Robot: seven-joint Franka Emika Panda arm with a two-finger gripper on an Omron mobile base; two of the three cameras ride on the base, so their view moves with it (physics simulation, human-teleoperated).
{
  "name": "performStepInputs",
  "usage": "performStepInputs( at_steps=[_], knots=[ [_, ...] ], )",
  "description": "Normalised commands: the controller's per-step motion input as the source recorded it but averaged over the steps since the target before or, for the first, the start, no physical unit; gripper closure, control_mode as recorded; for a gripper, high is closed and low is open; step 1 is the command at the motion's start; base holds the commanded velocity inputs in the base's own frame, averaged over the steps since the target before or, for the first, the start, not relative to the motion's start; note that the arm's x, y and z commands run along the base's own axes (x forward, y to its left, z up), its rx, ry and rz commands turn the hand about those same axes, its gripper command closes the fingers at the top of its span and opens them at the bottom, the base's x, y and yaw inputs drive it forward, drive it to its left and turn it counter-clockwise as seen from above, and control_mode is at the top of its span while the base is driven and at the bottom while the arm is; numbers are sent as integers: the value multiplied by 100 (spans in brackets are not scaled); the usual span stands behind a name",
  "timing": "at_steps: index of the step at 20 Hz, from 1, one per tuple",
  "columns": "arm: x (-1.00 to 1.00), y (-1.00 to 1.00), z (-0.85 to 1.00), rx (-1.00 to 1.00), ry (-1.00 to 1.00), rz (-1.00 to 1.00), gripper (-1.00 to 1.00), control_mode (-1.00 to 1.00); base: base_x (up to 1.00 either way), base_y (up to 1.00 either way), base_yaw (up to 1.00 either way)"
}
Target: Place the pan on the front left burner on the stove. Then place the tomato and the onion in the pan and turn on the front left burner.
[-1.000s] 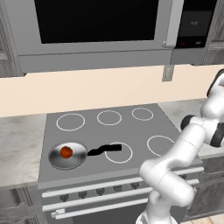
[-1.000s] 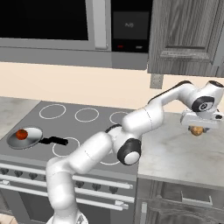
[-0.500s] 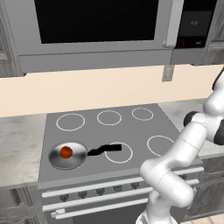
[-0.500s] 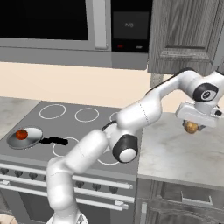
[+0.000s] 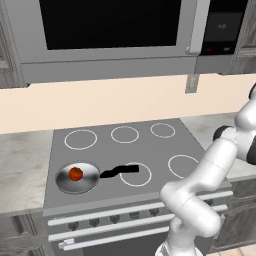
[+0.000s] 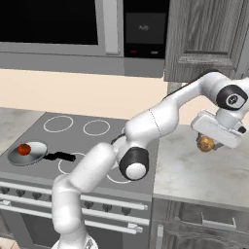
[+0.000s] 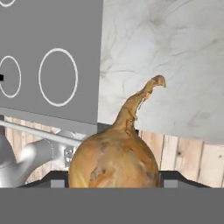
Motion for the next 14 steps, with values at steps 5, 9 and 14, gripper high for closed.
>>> performStepInputs(
  at_steps=[5,9,14],
  knots=[
    [-56,37,-37,-2,0,3,100,-100,0,0,0],
    [-53,53,-13,-2,-7,6,100,-100,0,0,0],
    [-89,87,36,-5,-17,8,100,-100,0,0,0]
  ],
)
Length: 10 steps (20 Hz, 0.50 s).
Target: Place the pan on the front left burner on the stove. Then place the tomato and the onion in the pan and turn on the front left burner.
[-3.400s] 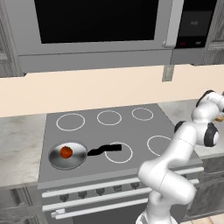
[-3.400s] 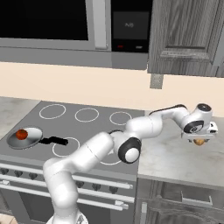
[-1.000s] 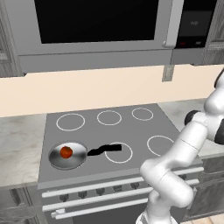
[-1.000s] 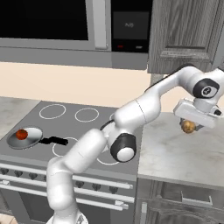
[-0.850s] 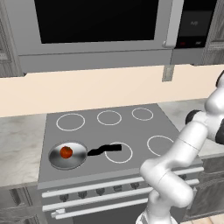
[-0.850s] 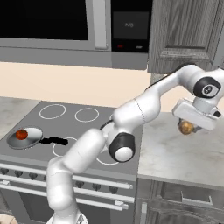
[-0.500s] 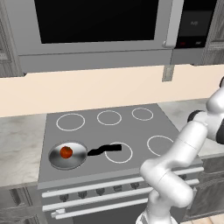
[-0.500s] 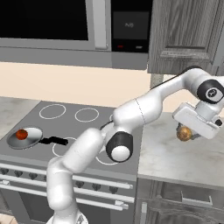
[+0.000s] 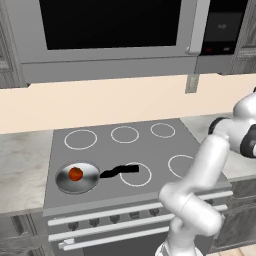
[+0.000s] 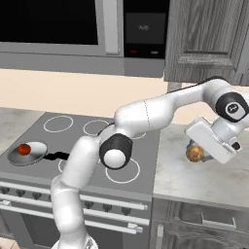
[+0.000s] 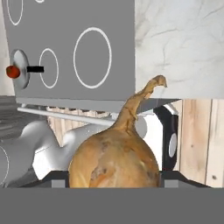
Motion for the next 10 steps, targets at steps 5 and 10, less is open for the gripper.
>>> performStepInputs(
  at_steps=[5,10],
  knots=[
    [-80,92,41,-8,-29,9,100,-100,0,0,0],
    [-52,99,18,-8,-26,15,100,-100,0,0,0]
  ],
)
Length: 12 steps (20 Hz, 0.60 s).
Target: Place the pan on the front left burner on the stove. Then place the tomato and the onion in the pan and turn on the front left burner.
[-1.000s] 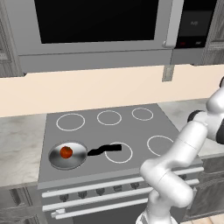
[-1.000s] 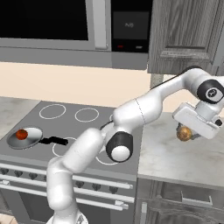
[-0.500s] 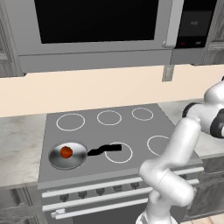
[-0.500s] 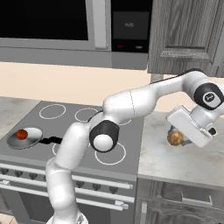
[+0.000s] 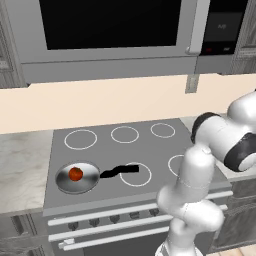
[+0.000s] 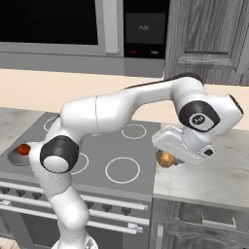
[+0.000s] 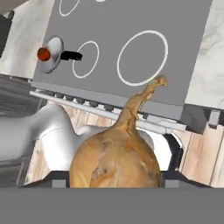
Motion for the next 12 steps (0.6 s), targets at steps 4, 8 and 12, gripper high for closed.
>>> performStepInputs(
  at_steps=[4,8,12],
  knots=[
    [1,82,1,-9,-27,20,100,-100,0,0,0],
    [10,75,5,-11,-23,17,100,-100,0,0,0],
    [9,76,19,-13,-13,10,100,-100,0,0,0]
  ],
)
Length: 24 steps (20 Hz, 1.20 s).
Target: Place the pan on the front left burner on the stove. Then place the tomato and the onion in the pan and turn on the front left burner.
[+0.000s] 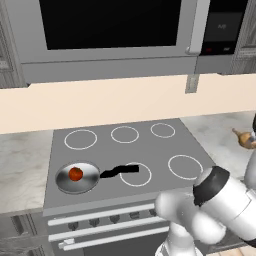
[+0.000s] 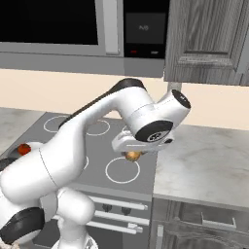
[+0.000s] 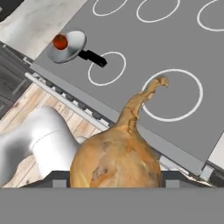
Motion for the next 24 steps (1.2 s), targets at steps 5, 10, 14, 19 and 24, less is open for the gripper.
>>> performStepInputs(
  at_steps=[5,10,14,19,24],
  knots=[
    [5,83,13,-14,-4,5,100,-100,0,0,0],
    [24,92,3,-18,0,0,100,-100,0,0,0],
    [18,93,2,-21,15,0,100,-100,0,0,0],
    [34,27,11,-13,25,-11,100,-100,0,0,0],
    [55,2,0,-2,21,-34,100,-100,0,0,0]
  ],
)
